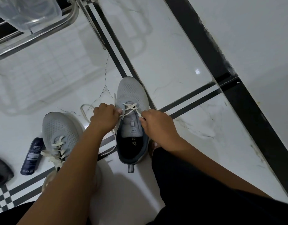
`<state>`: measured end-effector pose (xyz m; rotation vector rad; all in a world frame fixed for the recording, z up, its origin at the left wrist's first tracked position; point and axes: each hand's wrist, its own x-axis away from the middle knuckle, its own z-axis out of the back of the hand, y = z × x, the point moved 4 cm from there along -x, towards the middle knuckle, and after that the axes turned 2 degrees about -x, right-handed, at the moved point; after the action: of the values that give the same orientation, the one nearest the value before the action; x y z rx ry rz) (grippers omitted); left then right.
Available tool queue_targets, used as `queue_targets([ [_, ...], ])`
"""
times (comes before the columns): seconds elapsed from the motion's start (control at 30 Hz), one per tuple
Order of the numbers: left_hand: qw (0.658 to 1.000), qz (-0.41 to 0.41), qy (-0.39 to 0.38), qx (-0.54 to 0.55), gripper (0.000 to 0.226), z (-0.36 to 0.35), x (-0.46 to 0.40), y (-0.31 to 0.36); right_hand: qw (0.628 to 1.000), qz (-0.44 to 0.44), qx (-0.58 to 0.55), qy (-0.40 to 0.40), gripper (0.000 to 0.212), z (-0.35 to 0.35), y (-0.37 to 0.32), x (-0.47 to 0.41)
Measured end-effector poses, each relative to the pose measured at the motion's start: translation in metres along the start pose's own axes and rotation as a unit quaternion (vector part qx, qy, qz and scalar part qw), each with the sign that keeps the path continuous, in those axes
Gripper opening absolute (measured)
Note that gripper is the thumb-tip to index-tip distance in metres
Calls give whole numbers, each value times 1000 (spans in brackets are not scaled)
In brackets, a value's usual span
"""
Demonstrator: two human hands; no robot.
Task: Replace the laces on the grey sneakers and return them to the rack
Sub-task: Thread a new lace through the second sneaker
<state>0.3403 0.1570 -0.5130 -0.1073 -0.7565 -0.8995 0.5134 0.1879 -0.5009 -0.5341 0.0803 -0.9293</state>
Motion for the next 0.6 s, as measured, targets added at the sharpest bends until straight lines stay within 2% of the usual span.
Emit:
queue_targets([
  [0.07, 987, 27, -9, 156, 31, 8, 5, -1, 1000, -7, -9, -13, 28, 1, 1, 0],
  [0.13, 944, 63, -27, 322, 26, 17, 19, 0, 999, -20, -27, -24, 26, 3, 2, 0],
  [0.23, 897, 45, -17, 440, 21, 29, 40, 5, 995, -33, -95, 1, 25, 13, 1, -1],
  [0.3, 867, 26, -27, 496, 18, 32, 54, 16, 980, -56, -190, 13, 21, 23, -2, -5],
  [0.33, 853, 20, -35, 520, 17, 31, 56, 20, 962, -77, -262, 1, 17, 26, -3, -8],
  [0.4, 834, 10, -28, 551, 13, 29, 60, 28, 892, -131, -428, -67, 13, 28, -10, -13],
  [0.47, 843, -5, -10, 538, 9, 30, 58, 30, 813, -153, -544, -136, 20, 25, -16, -14],
  [0.5, 850, -14, -6, 527, 11, 32, 57, 31, 787, -152, -576, -158, 24, 21, -19, -13],
  [0.6, 856, -22, 8, 516, 12, 36, 57, 33, 707, -159, -667, -175, 21, 17, -24, -8],
])
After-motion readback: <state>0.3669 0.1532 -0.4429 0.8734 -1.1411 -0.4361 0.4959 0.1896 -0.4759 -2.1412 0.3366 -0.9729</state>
